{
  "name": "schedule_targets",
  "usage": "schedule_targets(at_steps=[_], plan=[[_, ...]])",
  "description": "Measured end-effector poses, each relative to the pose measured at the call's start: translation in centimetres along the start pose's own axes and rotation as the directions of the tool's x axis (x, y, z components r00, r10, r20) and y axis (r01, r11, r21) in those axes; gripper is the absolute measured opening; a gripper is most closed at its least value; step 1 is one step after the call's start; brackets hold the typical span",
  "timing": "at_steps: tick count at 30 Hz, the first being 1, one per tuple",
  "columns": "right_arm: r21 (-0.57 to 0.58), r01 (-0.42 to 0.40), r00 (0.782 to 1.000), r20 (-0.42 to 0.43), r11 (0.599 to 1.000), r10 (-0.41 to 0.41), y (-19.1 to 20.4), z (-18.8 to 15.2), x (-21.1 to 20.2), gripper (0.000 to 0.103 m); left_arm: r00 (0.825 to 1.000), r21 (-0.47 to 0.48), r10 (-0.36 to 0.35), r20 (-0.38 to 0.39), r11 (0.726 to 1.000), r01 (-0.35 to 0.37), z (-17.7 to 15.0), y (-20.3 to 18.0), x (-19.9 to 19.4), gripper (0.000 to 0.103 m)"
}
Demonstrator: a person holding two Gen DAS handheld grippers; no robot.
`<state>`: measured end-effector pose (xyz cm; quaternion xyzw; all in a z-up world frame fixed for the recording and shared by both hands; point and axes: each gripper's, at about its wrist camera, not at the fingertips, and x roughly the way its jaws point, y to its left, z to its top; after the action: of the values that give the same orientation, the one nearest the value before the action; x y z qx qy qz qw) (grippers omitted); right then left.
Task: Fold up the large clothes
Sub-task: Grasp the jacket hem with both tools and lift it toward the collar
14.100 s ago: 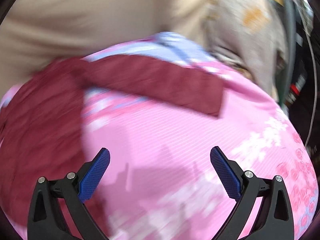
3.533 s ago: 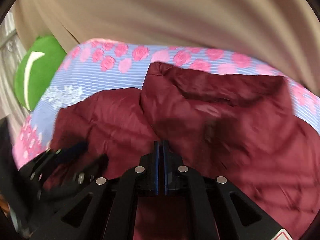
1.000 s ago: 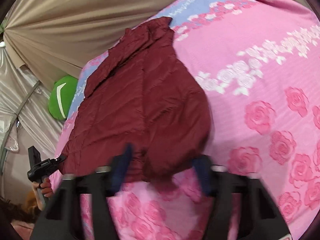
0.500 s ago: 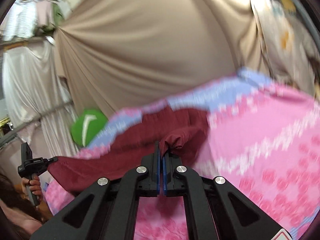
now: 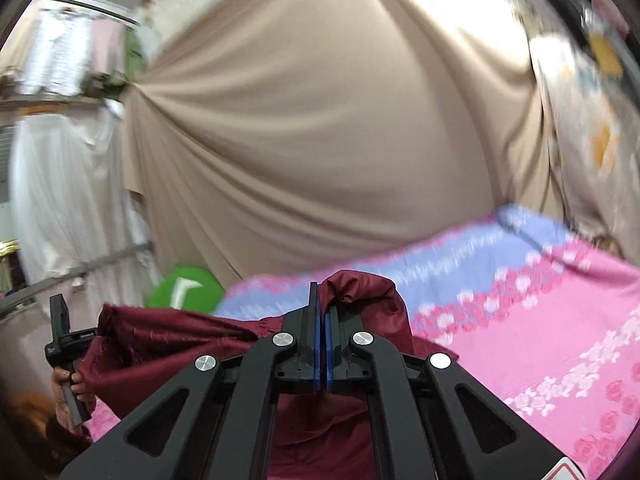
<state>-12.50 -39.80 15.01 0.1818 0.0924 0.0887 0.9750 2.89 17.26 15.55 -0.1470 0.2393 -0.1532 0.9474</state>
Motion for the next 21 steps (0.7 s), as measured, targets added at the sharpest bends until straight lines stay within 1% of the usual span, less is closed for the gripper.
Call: schedule_targets(at_steps=[2, 3, 4, 5, 7, 9, 10, 11, 12, 14, 15, 16, 18, 20, 21], plan=[[0.046, 0.046, 0.995, -0.092, 0.998, -0.041, -2.0, 0.0, 5.4, 0.002, 0.994, 0.014, 0.071, -0.084, 0.997, -0.070, 0.5, 0.4, 5.9, 0.001], [0.057, 0.072, 0.990, -0.129, 0.996, -0.065, -2.8, -0.1, 7.6, 0.002, 0.989, 0.019, 0.095, -0.109, 0.995, -0.094, 0.3, 0.7, 7.7, 0.001], [0.063, 0.107, 0.981, -0.172, 0.992, -0.095, -3.8, -0.4, 10.3, 0.002, 0.976, 0.041, 0.148, -0.160, 0.989, -0.143, 0.1, 0.9, 11.5, 0.001], [0.071, 0.138, 0.972, -0.200, 0.988, -0.122, -4.5, -0.9, 12.4, 0.002, 0.967, 0.047, 0.171, -0.190, 0.985, -0.165, -0.4, 1.3, 13.7, 0.001], [0.097, 0.177, 0.952, -0.269, 0.979, -0.146, -6.3, -1.9, 16.3, 0.002, 0.942, 0.059, 0.221, -0.252, 0.975, -0.213, -1.3, 2.2, 18.0, 0.001], [0.106, 0.242, 0.918, -0.348, 0.965, -0.191, -8.4, -3.5, 20.7, 0.002, 0.916, 0.053, 0.251, -0.312, 0.967, -0.247, -2.6, 3.4, 21.8, 0.001], [0.104, 0.263, 0.905, -0.371, 0.959, -0.208, -9.1, -4.1, 22.1, 0.002, 0.907, 0.058, 0.259, -0.333, 0.965, -0.255, -3.1, 3.8, 23.1, 0.001], [0.099, 0.296, 0.884, -0.406, 0.950, -0.233, -10.0, -5.3, 23.9, 0.002, 0.897, 0.060, 0.268, -0.351, 0.963, -0.264, -3.8, 4.2, 24.3, 0.001], [0.094, 0.310, 0.869, -0.432, 0.946, -0.242, -10.6, -6.1, 25.2, 0.002, 0.891, 0.067, 0.274, -0.363, 0.961, -0.269, -4.3, 4.6, 25.2, 0.001], [0.081, 0.340, 0.839, -0.475, 0.937, -0.264, -11.7, -7.8, 27.2, 0.002, 0.885, 0.078, 0.277, -0.374, 0.960, -0.267, -4.9, 4.9, 26.2, 0.002], [0.078, 0.349, 0.827, -0.494, 0.934, -0.268, -12.1, -8.5, 28.0, 0.002, 0.884, 0.084, 0.278, -0.376, 0.960, -0.267, -5.1, 5.0, 26.5, 0.002], [0.078, 0.354, 0.820, -0.506, 0.932, -0.269, -12.4, -9.1, 28.4, 0.002, 0.883, 0.088, 0.278, -0.378, 0.960, -0.265, -5.3, 5.2, 26.8, 0.003], [0.073, 0.354, 0.811, -0.520, 0.932, -0.268, -12.7, -10.0, 29.1, 0.002, 0.886, 0.089, 0.272, -0.375, 0.962, -0.257, -5.8, 5.3, 27.2, 0.004], [0.064, 0.353, 0.806, -0.527, 0.933, -0.269, -12.7, -10.2, 29.4, 0.002, 0.900, 0.079, 0.256, -0.354, 0.967, -0.244, -6.0, 5.5, 27.1, 0.005], [0.065, 0.354, 0.808, -0.523, 0.933, -0.270, -12.6, -10.1, 29.1, 0.003, 0.905, 0.072, 0.246, -0.346, 0.969, -0.236, -6.0, 5.5, 26.9, 0.005]])
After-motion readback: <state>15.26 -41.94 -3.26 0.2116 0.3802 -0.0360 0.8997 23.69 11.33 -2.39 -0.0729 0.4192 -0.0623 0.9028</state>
